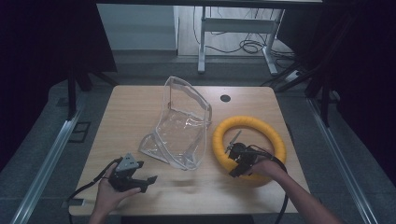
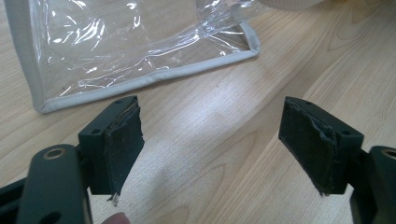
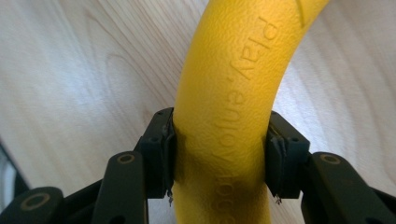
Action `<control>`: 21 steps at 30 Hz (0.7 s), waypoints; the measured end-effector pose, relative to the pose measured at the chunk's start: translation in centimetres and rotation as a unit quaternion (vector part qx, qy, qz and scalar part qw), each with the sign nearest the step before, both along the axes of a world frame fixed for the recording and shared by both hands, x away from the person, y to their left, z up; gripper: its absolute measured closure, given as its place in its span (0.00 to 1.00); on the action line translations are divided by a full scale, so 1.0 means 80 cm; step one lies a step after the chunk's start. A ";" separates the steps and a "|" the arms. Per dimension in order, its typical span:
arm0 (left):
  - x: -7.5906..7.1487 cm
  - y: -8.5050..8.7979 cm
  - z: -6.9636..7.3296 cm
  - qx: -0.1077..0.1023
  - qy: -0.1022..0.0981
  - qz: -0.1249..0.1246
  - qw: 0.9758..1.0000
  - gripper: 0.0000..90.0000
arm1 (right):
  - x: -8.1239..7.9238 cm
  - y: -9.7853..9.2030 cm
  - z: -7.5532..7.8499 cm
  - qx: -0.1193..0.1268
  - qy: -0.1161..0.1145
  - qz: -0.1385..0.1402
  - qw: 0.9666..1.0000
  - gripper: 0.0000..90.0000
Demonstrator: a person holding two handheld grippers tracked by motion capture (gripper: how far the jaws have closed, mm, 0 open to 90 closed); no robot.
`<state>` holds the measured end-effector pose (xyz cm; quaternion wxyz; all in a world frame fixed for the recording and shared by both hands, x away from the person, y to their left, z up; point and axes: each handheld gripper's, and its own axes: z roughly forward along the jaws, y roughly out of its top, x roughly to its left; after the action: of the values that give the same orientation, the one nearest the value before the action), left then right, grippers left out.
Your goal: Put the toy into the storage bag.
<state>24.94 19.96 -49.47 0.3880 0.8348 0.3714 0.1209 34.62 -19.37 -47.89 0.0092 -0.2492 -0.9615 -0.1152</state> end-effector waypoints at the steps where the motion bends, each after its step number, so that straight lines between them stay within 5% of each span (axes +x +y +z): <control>1: 0.000 0.000 0.000 0.000 0.000 0.000 1.000 0.24 | 0.000 -0.003 0.005 0.008 -0.001 -0.003 1.000 0.57; 6: 0.000 0.000 0.000 -0.001 -0.001 0.002 1.000 0.24 | -0.002 -0.018 0.029 0.056 -0.009 -0.014 0.998 0.57; 21: 0.000 0.000 0.001 -0.001 -0.001 0.002 1.000 0.24 | -0.007 -0.031 0.076 0.118 -0.058 -0.034 0.991 0.57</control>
<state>24.95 20.00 -49.43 0.3889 0.8337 0.3724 0.1223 34.09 -21.83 -41.81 -0.0210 -0.2723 -0.9311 -0.2419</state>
